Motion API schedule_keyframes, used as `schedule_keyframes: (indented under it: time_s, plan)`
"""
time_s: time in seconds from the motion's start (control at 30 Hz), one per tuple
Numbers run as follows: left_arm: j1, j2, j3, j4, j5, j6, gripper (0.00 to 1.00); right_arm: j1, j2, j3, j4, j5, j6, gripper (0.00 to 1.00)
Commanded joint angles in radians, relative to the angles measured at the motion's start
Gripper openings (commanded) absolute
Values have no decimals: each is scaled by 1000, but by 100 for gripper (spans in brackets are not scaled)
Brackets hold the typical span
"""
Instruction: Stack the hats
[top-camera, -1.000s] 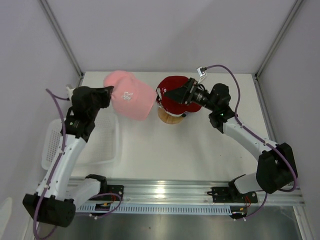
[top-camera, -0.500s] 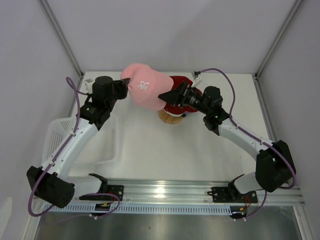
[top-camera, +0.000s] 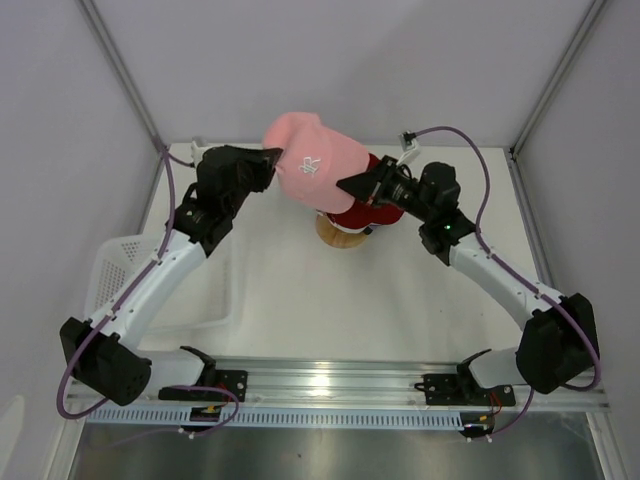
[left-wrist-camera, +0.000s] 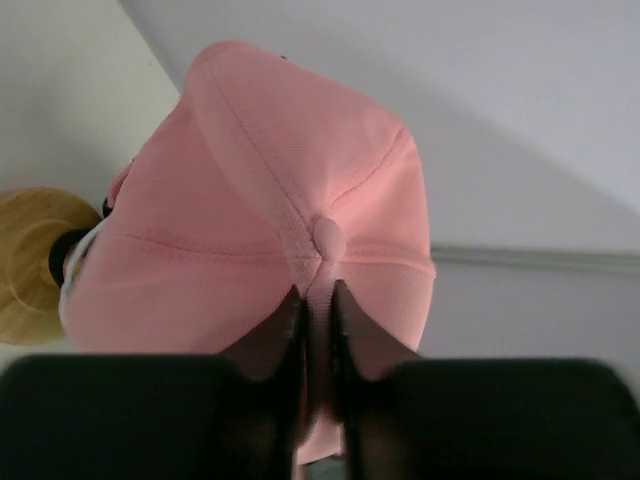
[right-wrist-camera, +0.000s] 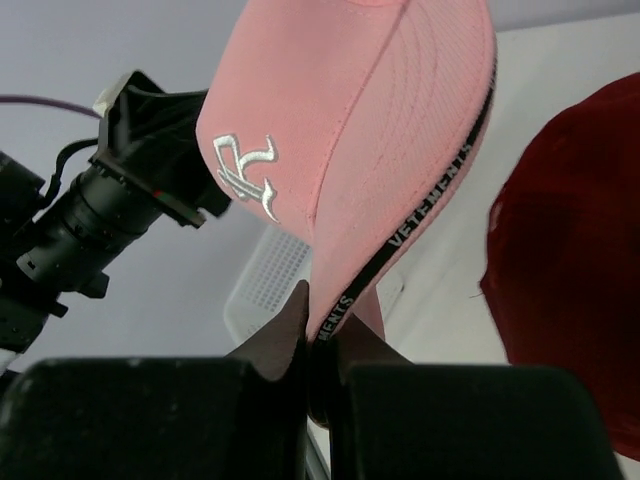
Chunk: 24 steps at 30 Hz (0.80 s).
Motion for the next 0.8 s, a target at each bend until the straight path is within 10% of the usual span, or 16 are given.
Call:
schedule_keyframes:
  time_s: [0.0,0.1,0.33,0.77]
  plan:
    - [-27,3,52,161,137,269,47,-120,-90,66,35,-79,20,0]
    - [-24,-17,74,172,140,452,99,-250,-109,58,131,-257,66,0]
    - [54,-150,68,231,117,809,99,-384,-26,141,148,-561,148,0]
    - [196,-14,-50,177,215,960,91,-541,83,48,227,-756,97,0]
